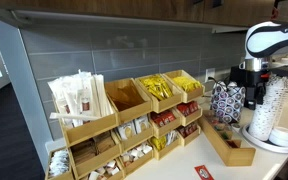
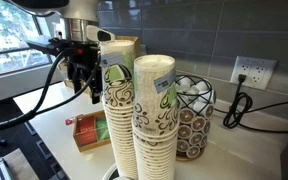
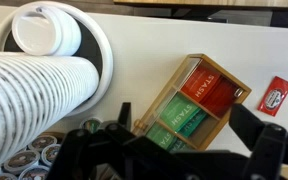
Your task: Put the sachet on the shelf
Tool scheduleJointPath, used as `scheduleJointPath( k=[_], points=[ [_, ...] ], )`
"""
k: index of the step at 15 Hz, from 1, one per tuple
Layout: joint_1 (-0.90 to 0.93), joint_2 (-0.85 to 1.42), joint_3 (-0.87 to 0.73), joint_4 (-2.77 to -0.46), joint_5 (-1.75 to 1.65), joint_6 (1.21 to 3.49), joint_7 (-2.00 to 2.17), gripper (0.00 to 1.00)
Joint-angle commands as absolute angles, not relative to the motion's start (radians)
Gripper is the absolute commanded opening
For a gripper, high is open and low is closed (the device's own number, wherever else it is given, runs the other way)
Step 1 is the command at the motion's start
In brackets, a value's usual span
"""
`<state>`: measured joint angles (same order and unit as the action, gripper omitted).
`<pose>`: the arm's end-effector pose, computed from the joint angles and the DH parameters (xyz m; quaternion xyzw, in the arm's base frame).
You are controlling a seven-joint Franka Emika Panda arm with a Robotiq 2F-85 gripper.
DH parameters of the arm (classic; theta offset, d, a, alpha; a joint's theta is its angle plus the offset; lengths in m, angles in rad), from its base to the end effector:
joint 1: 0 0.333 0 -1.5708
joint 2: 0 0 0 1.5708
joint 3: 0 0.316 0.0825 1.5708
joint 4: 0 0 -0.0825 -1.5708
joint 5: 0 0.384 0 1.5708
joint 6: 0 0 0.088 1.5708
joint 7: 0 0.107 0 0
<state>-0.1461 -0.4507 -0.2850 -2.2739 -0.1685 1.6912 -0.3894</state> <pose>0.3579 -0.1945 0.5113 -0.9970 -0.0135 0.0752 0.0082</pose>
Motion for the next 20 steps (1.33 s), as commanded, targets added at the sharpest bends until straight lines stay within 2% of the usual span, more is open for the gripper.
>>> scheduleJointPath(
  k=[1,10,13,20],
  points=[
    [-0.151,-0.449,-0.281,-2.272,-0.166,1.689,-0.391,1.0],
    [-0.151,-0.45,-0.281,-2.272,-0.166,1.689,-0.391,1.0],
    [-0.113,-0.461,-0.22,-2.322,-0.111,1.737,-0.308,1.0],
    [-0.028,-0.479,-0.068,-2.52,0.043,2.086,-0.114,1.0]
  ],
)
